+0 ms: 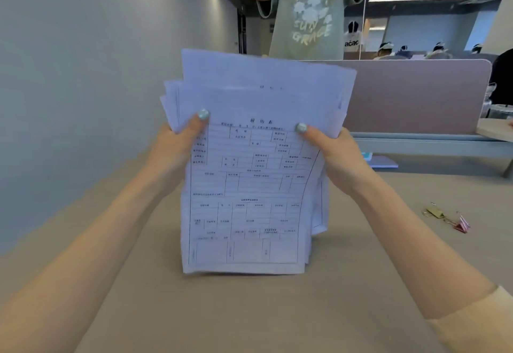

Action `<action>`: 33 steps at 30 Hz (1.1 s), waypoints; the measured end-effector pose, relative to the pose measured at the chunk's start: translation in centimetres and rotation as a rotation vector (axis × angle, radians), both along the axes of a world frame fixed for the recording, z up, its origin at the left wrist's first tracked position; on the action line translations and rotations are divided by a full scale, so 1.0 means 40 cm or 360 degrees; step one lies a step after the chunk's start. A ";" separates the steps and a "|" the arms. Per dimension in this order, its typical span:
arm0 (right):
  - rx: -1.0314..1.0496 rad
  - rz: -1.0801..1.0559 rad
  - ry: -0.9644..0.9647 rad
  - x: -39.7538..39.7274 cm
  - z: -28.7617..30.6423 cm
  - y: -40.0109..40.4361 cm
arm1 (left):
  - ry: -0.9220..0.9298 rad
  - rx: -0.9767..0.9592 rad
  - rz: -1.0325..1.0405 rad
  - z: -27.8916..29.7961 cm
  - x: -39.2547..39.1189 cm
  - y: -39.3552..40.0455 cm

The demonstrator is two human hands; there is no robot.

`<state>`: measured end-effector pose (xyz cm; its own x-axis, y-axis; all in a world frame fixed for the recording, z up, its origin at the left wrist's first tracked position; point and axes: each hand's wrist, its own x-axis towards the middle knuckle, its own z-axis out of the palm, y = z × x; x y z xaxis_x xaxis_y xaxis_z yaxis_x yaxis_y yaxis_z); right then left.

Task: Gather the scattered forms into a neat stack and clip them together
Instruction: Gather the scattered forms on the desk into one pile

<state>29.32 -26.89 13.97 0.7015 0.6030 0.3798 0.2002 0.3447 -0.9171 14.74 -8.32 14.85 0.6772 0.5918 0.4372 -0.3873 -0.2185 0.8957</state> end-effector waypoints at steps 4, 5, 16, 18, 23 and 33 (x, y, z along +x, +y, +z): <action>0.0131 0.0013 -0.0010 0.008 0.052 -0.029 | 0.0096 0.0165 0.0015 0.066 0.002 0.025; 0.0112 0.0014 -0.0016 0.013 0.046 -0.034 | 0.0133 0.0204 -0.0088 0.054 -0.001 0.034; -0.0200 -0.0139 0.0235 0.009 -0.165 0.012 | 0.0315 -0.0159 -0.0021 -0.166 0.015 -0.023; -0.0120 -0.0220 0.0208 0.014 -0.114 0.007 | 0.0255 -0.0105 -0.0089 -0.132 0.019 -0.001; -0.0157 -0.0258 -0.0056 0.025 -0.069 -0.011 | 0.0160 0.0041 -0.0179 -0.071 0.012 0.027; -0.0053 -0.0567 0.0022 -0.011 -0.056 0.020 | 0.0213 -0.0063 0.0069 -0.023 0.018 -0.014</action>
